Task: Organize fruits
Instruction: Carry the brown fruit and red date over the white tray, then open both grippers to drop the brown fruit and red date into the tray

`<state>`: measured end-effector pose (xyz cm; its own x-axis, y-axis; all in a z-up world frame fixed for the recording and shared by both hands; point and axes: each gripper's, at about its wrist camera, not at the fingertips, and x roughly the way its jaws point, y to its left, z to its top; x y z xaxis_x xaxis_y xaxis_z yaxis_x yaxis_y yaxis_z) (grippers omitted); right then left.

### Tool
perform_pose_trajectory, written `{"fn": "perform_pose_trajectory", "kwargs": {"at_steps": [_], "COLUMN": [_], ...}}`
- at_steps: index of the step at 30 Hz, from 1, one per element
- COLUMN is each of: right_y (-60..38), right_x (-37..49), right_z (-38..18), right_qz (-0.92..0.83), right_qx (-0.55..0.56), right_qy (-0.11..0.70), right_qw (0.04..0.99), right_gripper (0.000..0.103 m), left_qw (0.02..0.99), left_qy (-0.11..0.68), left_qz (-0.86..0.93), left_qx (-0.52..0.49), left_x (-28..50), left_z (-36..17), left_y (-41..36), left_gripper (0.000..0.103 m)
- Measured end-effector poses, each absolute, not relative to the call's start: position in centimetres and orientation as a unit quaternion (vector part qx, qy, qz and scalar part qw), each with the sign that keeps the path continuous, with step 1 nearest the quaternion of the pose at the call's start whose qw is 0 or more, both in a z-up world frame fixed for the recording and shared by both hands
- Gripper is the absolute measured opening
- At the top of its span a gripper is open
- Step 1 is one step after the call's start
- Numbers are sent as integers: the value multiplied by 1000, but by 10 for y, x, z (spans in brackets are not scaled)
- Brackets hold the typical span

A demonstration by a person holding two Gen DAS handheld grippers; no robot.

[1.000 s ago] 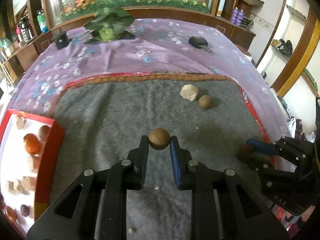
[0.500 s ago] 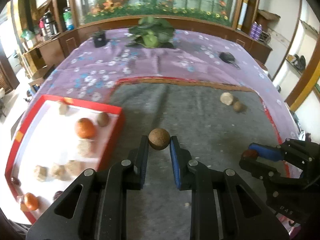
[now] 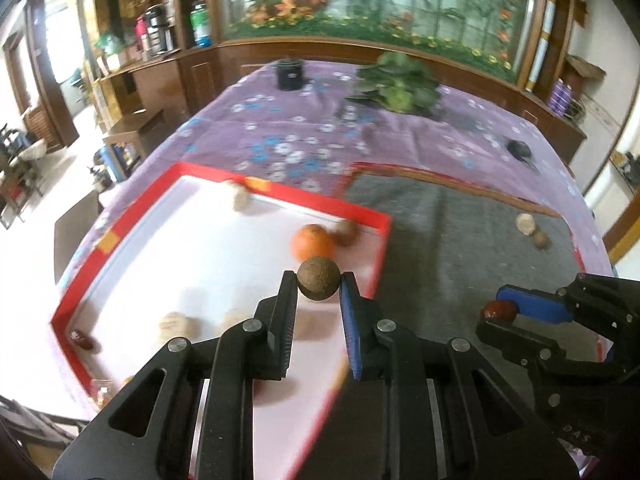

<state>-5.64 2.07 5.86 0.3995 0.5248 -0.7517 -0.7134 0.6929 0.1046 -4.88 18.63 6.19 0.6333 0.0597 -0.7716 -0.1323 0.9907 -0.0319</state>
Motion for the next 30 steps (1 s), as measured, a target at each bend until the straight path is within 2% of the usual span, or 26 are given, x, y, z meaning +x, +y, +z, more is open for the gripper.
{"fn": "perform_pose_trajectory", "kwargs": {"at_steps": [13,30], "right_y": [103,173], "right_x": [-46,-9], "right_z": [55,24], "right_qz": [426,439], "right_qx": [-145,-148], "right_qy": [404,423], "right_qw": [796,778], "right_gripper": [26,26], "left_qw": [889,868], "left_qy": [431,452], "left_qz": [121,173], "left_qx": [-93,-112], "left_x": [-55,-38], "left_z": [52,32], "left_y": [267,302], "left_gripper": [21,21]}}
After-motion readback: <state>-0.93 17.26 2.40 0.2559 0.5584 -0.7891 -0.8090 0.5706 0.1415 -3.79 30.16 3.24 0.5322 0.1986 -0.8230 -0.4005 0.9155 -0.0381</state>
